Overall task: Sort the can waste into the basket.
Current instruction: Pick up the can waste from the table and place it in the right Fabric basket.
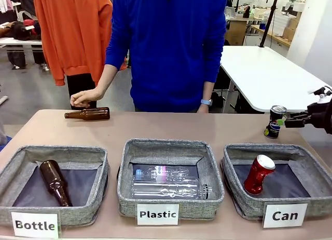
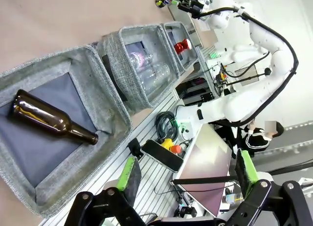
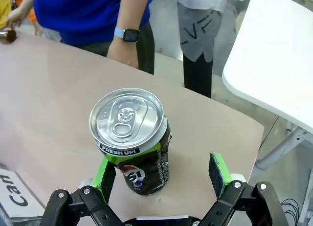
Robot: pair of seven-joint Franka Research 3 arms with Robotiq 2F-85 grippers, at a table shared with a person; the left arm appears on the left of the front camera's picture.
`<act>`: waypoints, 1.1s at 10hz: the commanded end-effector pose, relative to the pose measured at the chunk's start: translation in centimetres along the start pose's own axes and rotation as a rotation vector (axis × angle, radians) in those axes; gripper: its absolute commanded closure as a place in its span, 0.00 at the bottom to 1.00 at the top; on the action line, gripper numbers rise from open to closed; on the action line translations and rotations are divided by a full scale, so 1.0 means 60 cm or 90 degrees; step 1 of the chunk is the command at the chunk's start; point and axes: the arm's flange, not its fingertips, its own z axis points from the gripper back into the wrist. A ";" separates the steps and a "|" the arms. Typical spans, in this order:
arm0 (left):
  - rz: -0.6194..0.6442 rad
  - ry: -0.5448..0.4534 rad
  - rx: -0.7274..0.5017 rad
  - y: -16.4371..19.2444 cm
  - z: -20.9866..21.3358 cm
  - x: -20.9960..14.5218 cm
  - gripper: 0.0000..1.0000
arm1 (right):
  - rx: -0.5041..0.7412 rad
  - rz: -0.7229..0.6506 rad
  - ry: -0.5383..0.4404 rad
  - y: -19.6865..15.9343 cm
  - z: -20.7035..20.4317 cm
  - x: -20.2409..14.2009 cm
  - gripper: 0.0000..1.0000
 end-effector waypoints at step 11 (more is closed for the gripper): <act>-0.007 0.006 -0.002 0.000 0.001 -0.004 0.00 | 0.065 -0.026 -0.072 -0.008 -0.083 0.002 0.00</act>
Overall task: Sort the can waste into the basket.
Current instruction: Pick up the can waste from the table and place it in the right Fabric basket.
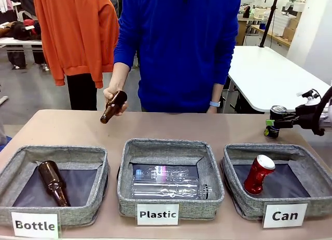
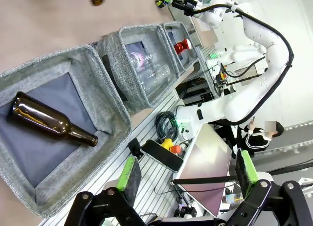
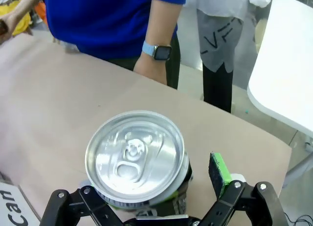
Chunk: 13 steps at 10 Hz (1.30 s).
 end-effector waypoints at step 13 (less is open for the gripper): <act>-0.113 -0.095 0.165 -0.119 0.289 -0.078 0.00 | 0.057 0.033 -0.054 0.031 0.054 0.065 1.00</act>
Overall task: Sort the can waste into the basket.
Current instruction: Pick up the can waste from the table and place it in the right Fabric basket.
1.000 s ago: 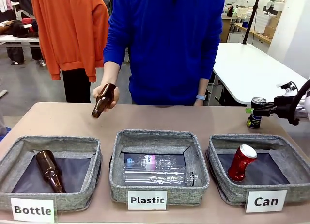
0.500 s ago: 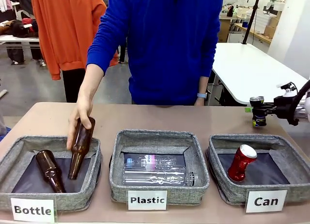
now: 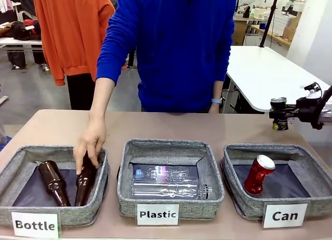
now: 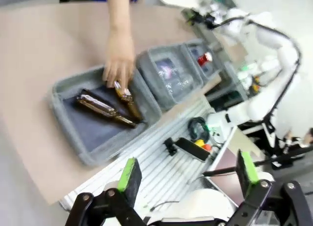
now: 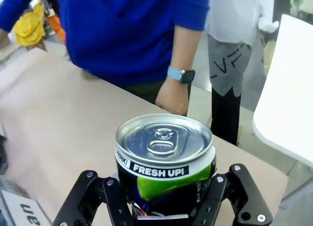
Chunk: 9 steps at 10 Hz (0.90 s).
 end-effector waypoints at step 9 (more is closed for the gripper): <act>-0.023 -0.008 0.024 0.039 0.013 -0.018 0.00 | 0.395 0.170 0.440 0.353 0.202 0.134 1.00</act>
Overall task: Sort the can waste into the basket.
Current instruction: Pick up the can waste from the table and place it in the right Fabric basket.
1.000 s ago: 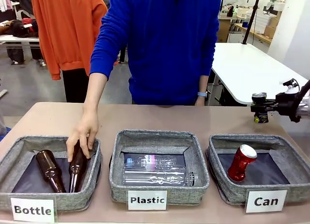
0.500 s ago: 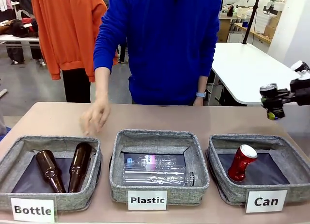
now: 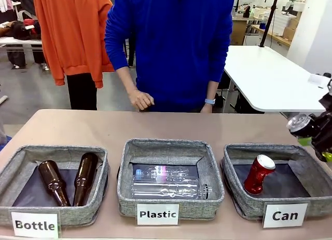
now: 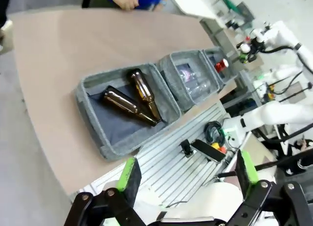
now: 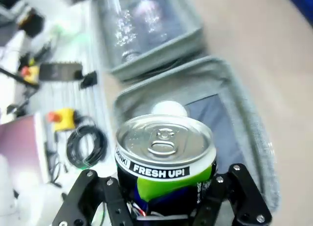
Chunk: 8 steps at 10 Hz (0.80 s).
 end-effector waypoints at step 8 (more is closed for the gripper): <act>-0.054 0.131 -0.166 0.013 -0.320 -0.008 0.00 | -0.019 0.023 0.062 -0.026 -0.033 0.001 1.00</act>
